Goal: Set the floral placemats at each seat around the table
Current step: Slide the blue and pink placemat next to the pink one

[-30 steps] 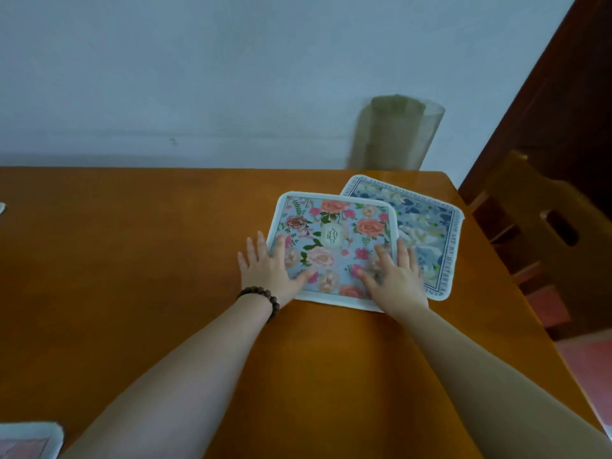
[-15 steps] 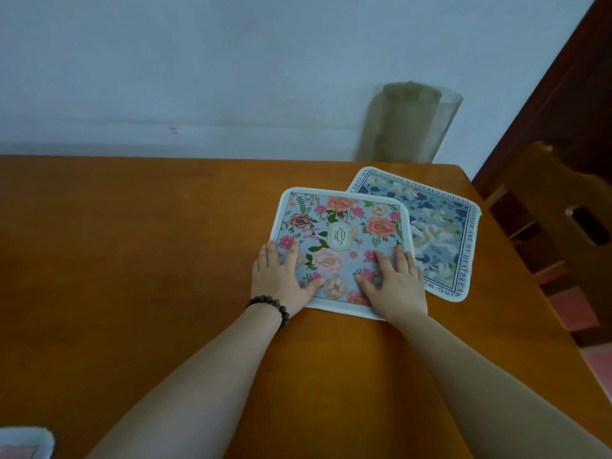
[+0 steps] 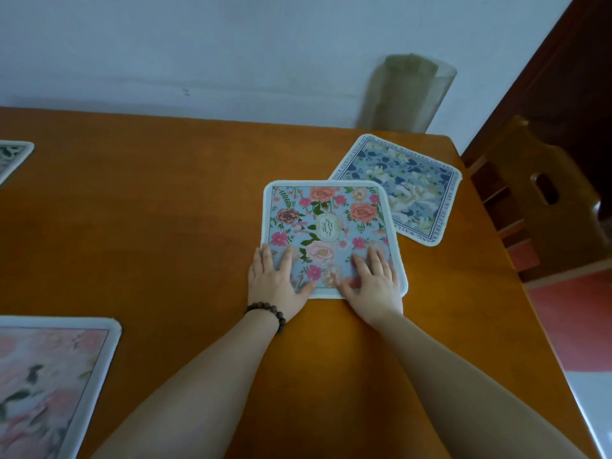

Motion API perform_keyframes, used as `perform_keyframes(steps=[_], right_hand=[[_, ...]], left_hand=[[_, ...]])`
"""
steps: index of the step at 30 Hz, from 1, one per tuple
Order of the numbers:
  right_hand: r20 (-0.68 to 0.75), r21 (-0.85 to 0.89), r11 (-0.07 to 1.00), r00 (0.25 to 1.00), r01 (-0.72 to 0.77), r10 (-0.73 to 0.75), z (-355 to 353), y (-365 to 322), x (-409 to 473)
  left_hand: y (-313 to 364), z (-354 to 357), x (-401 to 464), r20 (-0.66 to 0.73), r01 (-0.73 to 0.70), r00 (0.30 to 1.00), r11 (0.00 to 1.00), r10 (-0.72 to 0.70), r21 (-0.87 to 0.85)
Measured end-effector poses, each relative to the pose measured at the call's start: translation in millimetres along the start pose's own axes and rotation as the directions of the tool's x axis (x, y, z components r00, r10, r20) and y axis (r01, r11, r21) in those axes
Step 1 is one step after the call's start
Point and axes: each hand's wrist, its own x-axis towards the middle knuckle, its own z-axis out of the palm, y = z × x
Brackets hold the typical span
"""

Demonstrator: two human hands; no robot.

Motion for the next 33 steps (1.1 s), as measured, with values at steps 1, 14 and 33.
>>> perform_keyframes(steps=[1, 14, 33], right_hand=[[0.006, 0.002, 1.000, 1.000, 0.004, -0.004, 0.2, -1.5, -5.2], [0.013, 0.023, 1.000, 1.000, -0.012, 0.012, -32.4, 40.8, 60.5], [-0.088, -0.058, 0.996, 0.994, 0.063, -0.068, 4.0, 26.0, 65.8]], left_hand=[[-0.2, -0.3, -7.3, -0.004, 0.002, 1.000, 1.000, -0.002, 0.005], [-8.0, -15.5, 56.4, -0.021, 0.031, 0.999, 0.998, -0.030, 0.047], [8.4, -11.0, 61.0, 0.047, -0.004, 0.999, 0.994, -0.001, 0.106]])
